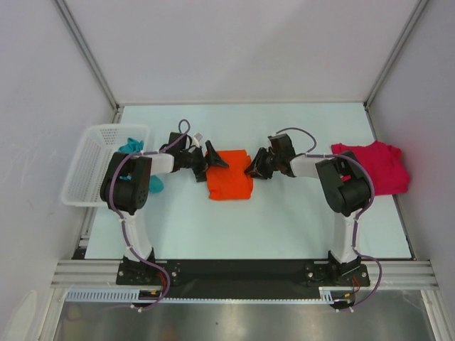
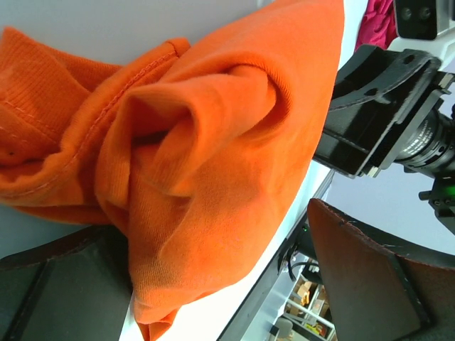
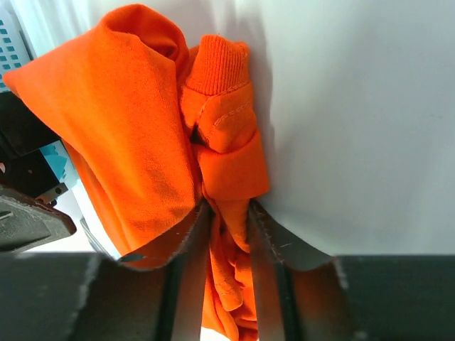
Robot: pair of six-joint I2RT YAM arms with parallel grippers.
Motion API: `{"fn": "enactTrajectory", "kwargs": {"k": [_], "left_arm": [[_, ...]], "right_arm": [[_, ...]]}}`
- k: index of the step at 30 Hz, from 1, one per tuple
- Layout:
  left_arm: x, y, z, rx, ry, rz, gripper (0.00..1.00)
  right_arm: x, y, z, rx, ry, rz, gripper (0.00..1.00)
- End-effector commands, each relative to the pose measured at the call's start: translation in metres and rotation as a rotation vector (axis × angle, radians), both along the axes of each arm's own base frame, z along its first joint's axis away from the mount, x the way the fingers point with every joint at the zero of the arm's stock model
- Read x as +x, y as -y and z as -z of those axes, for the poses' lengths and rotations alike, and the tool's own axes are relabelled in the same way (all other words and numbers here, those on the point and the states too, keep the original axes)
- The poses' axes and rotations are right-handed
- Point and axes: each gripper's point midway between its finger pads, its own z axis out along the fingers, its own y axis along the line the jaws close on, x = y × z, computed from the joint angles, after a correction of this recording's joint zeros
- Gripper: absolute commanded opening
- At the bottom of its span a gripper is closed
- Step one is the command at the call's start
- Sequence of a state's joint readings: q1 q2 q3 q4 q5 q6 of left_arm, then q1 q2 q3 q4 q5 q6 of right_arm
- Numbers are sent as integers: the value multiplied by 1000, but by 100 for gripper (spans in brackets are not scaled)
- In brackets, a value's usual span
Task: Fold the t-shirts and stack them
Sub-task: Put the neatly folded tshirt into the corner of the board with both arms
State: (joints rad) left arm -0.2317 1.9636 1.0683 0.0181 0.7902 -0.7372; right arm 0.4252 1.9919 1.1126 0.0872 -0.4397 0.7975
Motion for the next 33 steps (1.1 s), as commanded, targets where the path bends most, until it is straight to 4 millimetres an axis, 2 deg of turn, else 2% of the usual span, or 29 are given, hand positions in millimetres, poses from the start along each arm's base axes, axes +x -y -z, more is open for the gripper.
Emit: {"fn": "enactTrajectory", "kwargs": {"k": [1, 3, 6, 10, 13, 25, 30, 33], "left_arm": [[-10, -6, 26, 83, -35, -21, 99], [-12, -7, 27, 85, -41, -23, 98], [-13, -3, 29, 72, -30, -17, 95], [-17, 3, 33, 72, -33, -5, 95], [-20, 6, 38, 72, -45, 0, 95], [-21, 7, 36, 74, -36, 1, 95], [-20, 7, 38, 76, -38, -3, 95], [-20, 7, 39, 75, -42, -3, 95]], "right_arm": [[-13, -7, 13, -3, -31, -25, 29], [-15, -8, 13, -3, -32, -28, 24], [-17, -9, 15, -4, -37, -30, 24], [-18, -7, 16, -21, -49, -16, 42], [-19, -5, 15, -35, -49, -9, 48], [-15, 9, -9, -53, -10, 25, 49], [-14, 13, -27, -46, 29, 39, 49], [-19, 19, -32, -55, 20, 54, 49]]}}
